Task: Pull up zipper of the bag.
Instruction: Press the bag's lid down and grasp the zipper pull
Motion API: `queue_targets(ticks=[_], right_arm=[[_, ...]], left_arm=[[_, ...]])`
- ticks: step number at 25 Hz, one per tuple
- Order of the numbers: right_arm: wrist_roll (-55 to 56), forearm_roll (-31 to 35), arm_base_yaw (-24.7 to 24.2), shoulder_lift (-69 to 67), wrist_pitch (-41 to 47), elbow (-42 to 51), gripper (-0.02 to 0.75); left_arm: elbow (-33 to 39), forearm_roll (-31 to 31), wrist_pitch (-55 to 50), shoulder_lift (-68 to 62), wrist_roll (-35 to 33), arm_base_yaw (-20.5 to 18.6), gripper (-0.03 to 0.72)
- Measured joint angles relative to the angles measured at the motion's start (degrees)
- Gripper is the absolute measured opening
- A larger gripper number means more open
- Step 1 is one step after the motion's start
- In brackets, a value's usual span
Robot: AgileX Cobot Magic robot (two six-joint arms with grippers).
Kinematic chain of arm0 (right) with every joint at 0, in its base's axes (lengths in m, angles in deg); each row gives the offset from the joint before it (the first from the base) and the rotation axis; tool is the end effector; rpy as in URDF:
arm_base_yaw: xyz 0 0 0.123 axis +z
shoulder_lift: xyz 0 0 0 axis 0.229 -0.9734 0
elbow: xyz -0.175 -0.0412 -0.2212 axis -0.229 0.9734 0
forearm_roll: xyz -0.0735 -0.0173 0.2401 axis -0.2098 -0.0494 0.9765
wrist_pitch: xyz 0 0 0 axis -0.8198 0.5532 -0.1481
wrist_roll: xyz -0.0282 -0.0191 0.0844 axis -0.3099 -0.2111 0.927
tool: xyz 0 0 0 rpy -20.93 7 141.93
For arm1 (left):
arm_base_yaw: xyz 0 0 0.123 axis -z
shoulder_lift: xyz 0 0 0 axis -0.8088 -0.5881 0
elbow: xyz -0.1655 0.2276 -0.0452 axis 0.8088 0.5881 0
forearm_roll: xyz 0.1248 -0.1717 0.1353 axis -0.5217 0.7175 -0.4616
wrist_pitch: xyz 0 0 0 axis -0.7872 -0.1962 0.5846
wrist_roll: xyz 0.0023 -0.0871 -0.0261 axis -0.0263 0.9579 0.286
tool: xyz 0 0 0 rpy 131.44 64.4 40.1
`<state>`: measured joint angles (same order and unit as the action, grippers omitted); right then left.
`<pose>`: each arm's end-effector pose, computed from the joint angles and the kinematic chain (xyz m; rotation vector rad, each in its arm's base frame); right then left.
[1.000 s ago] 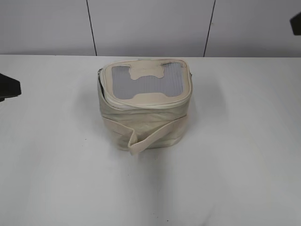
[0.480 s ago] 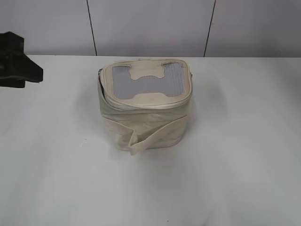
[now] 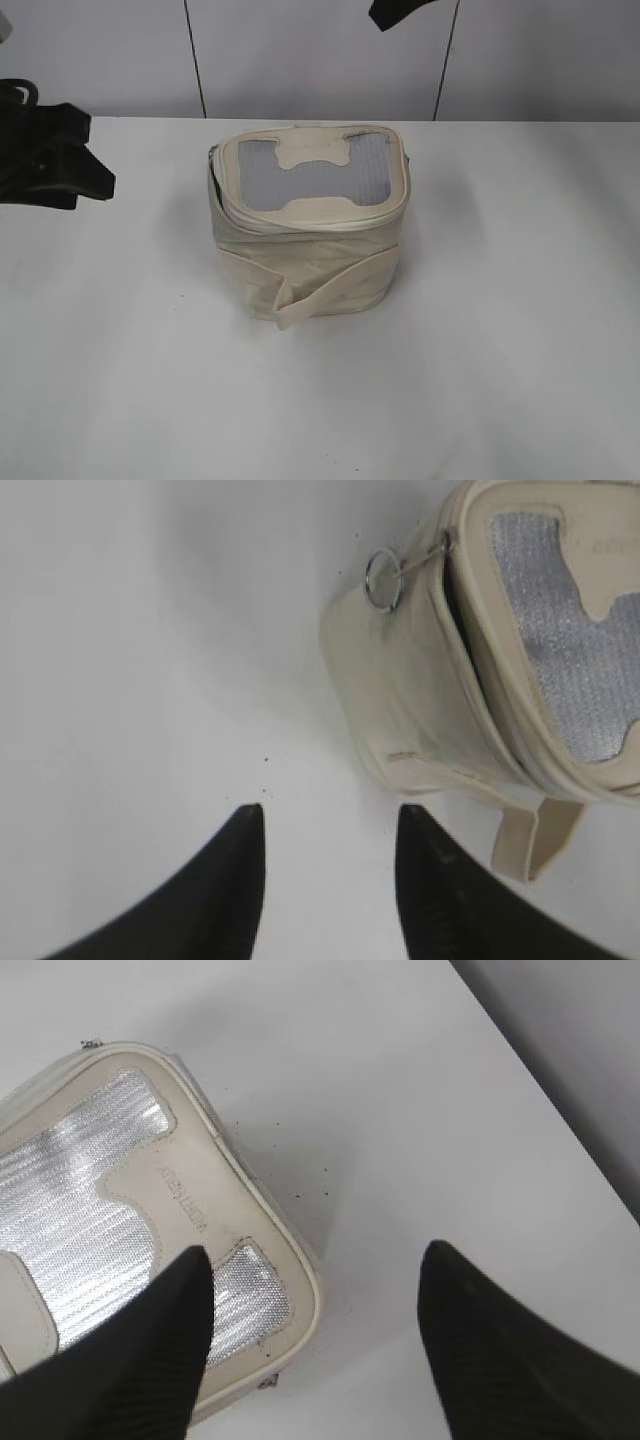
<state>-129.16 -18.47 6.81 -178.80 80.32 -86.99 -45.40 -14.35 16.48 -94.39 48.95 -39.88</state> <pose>0.4232 0.1926 0.3461 -1.2659 2.1436 0.4153 0.2507 -0.0897 0.2623 0.1326 2.5982 -0.5459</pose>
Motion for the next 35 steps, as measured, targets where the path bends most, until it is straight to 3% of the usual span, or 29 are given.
queue_targets(ticks=[14, 22, 35], right_arm=[[-1.53, -4.09, 11.68, -7.01, 0.25, -6.31, 0.494], [-1.66, -6.34, 12.45, -10.99, 0.25, -6.64, 0.493], [-3.54, -3.24, 12.45, -13.07, -1.32, -6.63, 0.493]], left_arm=[[0.00, -1.18, 3.09, 0.00, -0.06, 0.06, 0.335], [0.00, -1.37, 1.11, 0.00, -0.06, 0.06, 0.335], [0.00, -1.37, 0.52, 0.00, -0.12, 0.06, 0.335]])
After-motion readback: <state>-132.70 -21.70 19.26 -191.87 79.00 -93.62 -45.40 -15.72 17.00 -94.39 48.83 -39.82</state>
